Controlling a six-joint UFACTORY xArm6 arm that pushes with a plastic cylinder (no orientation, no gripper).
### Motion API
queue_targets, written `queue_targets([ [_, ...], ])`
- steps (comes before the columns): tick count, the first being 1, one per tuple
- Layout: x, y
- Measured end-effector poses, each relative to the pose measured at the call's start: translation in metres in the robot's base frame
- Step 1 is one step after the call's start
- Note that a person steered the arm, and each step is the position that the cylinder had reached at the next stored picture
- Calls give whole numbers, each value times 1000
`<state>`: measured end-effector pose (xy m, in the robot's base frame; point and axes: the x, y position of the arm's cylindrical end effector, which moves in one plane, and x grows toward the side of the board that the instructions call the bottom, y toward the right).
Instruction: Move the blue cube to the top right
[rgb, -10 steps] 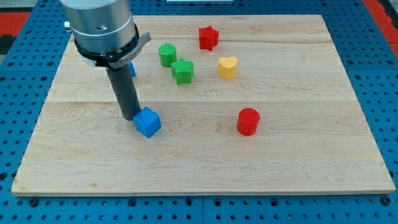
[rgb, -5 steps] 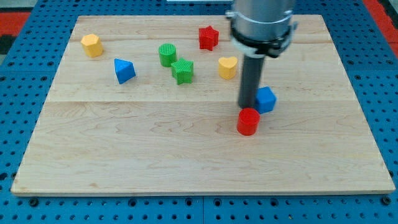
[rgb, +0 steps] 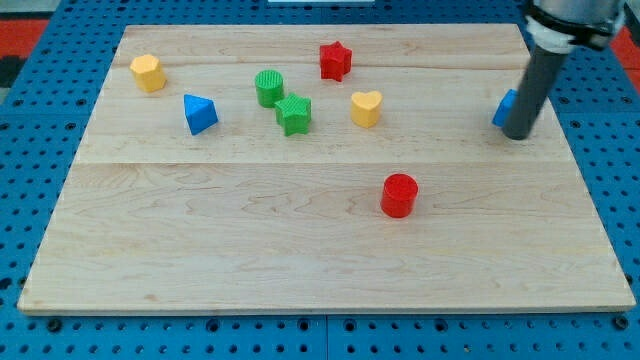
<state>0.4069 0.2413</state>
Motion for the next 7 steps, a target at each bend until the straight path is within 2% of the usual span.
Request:
queue_targets([
  [1,12,26],
  [2,-42,10],
  [3,-73,-16],
  [4,-41,-5],
  [5,-45,-58],
  [6,-85,-59],
  [7,-85,-31],
])
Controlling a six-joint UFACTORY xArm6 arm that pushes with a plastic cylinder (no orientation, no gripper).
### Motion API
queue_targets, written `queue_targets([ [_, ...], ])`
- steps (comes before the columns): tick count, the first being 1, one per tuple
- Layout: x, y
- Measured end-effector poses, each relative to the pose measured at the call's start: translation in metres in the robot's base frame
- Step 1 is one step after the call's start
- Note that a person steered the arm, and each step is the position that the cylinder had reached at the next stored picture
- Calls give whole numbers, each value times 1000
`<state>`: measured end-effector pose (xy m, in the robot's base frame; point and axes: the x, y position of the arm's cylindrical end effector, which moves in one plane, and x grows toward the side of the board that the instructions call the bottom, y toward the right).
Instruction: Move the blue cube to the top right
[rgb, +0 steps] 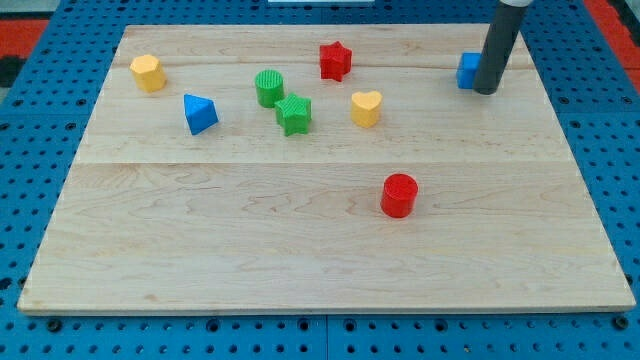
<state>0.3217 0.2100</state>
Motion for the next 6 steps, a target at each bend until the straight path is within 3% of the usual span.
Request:
queue_targets([
  [6,-18,-36],
])
